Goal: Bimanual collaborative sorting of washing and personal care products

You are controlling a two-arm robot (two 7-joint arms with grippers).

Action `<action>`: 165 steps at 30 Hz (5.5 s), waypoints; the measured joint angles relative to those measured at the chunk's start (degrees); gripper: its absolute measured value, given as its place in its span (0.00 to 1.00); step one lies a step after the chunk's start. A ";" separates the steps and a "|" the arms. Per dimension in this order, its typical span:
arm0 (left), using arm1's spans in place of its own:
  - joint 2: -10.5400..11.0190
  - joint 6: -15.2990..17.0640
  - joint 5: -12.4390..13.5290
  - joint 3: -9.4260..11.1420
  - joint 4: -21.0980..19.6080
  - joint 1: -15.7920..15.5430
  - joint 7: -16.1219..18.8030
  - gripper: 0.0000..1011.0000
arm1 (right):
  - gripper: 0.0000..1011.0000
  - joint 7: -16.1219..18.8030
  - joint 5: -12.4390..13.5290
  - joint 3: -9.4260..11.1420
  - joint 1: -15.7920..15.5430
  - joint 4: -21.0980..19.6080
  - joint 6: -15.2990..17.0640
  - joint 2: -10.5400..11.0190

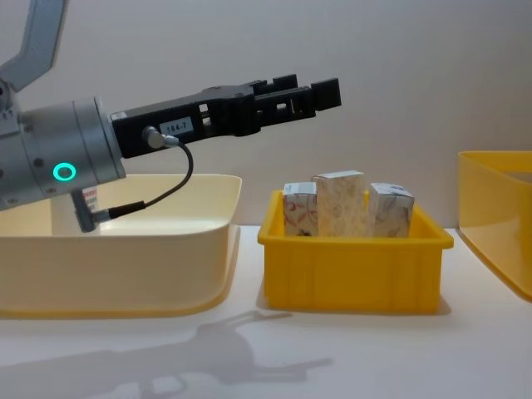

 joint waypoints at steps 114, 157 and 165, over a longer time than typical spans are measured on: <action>1.22 4.05 16.96 -0.68 -13.53 12.58 34.04 0.99 | 0.99 5.90 11.58 -10.87 -9.68 -6.77 4.62 0.52; 1.91 6.49 27.32 -1.10 -21.78 20.26 54.89 0.99 | 0.99 9.94 10.48 -13.11 2.67 3.08 10.06 -3.50; 1.90 6.49 27.32 -1.10 -21.77 20.24 54.89 0.99 | 0.99 11.07 10.70 -13.74 5.76 6.97 11.36 -5.00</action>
